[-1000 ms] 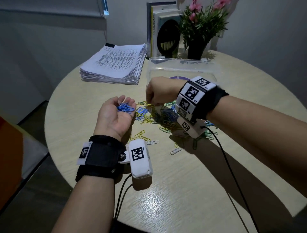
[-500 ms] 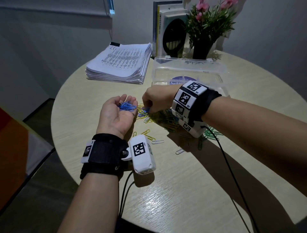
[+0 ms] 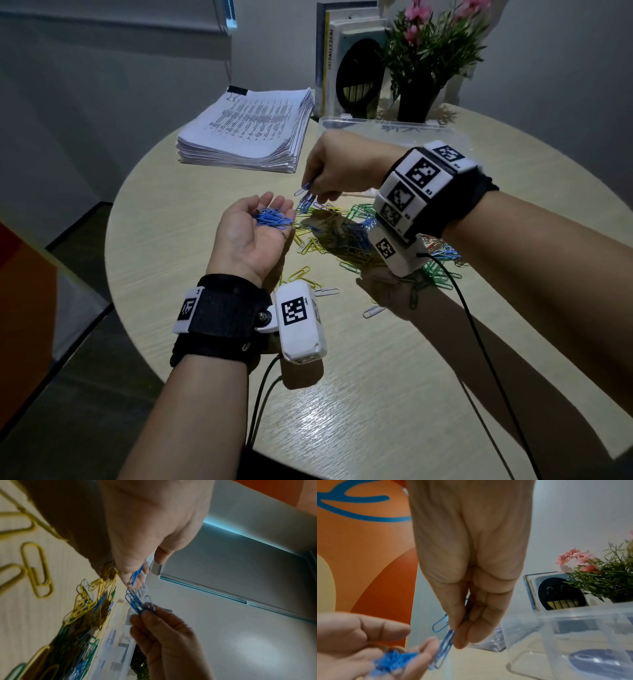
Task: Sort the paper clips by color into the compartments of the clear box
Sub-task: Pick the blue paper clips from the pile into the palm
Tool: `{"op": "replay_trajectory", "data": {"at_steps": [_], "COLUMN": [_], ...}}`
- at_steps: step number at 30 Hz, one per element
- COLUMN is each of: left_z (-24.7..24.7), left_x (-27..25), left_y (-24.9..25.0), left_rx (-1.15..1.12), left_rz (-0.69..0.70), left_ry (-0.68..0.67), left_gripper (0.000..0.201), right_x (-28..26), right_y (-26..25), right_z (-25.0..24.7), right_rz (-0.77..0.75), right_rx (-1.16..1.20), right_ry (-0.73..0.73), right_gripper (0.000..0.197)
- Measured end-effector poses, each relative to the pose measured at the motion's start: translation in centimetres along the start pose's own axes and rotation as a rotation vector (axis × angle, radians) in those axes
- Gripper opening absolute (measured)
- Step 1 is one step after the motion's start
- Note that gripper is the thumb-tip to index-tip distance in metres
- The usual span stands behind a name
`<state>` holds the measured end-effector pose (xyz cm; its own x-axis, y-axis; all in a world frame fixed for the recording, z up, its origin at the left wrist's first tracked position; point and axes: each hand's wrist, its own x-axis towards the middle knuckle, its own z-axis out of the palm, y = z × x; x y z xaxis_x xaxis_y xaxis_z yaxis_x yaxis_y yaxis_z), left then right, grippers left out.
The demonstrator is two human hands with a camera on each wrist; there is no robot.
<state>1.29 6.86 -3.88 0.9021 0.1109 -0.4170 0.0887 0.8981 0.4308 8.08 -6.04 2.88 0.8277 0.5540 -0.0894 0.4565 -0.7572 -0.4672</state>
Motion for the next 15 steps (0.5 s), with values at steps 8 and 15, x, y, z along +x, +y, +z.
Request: {"op": "replay_trajectory", "data": {"at_steps": [8, 15], "left_z": [0.2, 0.0], "left_x": [0.1, 0.7], "left_y": [-0.3, -0.3], "left_rx": [-0.043, -0.053], "left_rz": [-0.010, -0.007], "left_ry": [-0.015, -0.035], "left_gripper": [0.033, 0.037], "right_x": [0.4, -0.1], "right_y": [-2.0, -1.8], "right_z": [0.5, 2.1], "right_rz": [-0.082, -0.055], "right_rx": [0.162, 0.154], "right_ry": [0.147, -0.013], "right_gripper": [0.017, 0.023]}}
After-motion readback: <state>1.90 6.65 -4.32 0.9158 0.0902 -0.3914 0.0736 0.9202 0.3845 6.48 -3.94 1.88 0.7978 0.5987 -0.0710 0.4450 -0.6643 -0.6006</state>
